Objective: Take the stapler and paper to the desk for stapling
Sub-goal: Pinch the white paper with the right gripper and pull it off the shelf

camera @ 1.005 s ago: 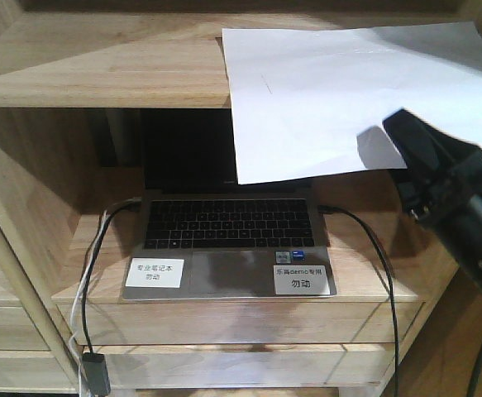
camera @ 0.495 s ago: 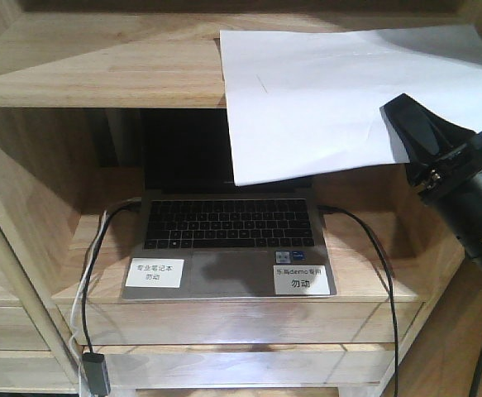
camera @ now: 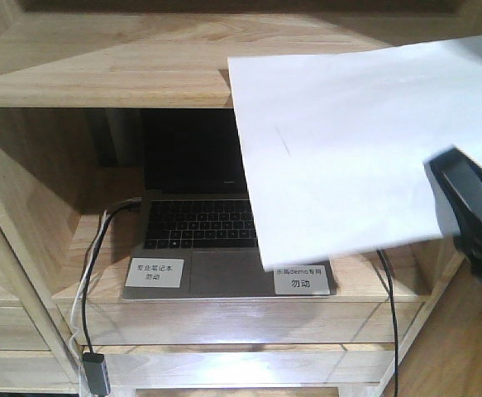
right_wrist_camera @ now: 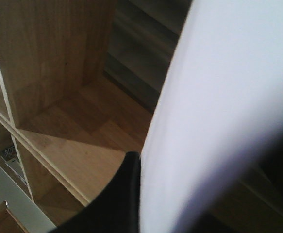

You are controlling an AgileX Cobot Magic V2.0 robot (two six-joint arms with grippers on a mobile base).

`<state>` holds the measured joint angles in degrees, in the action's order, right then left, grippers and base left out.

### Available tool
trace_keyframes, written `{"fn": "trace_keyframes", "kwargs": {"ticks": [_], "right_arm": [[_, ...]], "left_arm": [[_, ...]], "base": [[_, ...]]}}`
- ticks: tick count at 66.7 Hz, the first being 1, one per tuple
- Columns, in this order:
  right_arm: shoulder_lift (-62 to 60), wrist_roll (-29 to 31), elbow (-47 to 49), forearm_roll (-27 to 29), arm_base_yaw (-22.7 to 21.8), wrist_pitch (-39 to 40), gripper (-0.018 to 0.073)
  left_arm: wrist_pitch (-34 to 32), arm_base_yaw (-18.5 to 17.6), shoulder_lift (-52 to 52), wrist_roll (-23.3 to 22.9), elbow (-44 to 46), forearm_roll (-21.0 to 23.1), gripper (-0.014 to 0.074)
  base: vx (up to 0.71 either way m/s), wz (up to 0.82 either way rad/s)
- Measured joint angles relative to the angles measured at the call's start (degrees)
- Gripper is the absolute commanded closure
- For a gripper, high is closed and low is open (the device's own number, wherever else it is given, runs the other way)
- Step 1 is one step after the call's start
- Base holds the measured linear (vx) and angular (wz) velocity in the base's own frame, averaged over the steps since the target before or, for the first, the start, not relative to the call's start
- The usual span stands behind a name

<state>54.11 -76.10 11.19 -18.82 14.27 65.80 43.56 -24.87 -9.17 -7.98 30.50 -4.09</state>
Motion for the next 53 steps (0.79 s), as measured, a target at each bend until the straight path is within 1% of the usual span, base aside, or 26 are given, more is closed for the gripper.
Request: {"fn": "trace_keyframes", "kwargs": {"ticks": [18,30,53], "right_arm": [[-8.9,0.0,-7.8,1.5,0.0,0.0,0.0568],[-12.5,0.0,-11.8,2.2,0.0,0.0,0.0568],[-13.1,-1.3,-12.6,3.5,0.0,0.1,0.0568]], "left_arm": [[0.0,0.0,0.0,0.0,0.0,0.0,0.0603],[0.0,0.0,0.0,0.0,0.0,0.0,0.0603],[0.0,0.0,0.0,0.0,0.0,0.0,0.0603]], "base": [[0.0,0.0],[0.0,0.0],[0.0,0.0]]}}
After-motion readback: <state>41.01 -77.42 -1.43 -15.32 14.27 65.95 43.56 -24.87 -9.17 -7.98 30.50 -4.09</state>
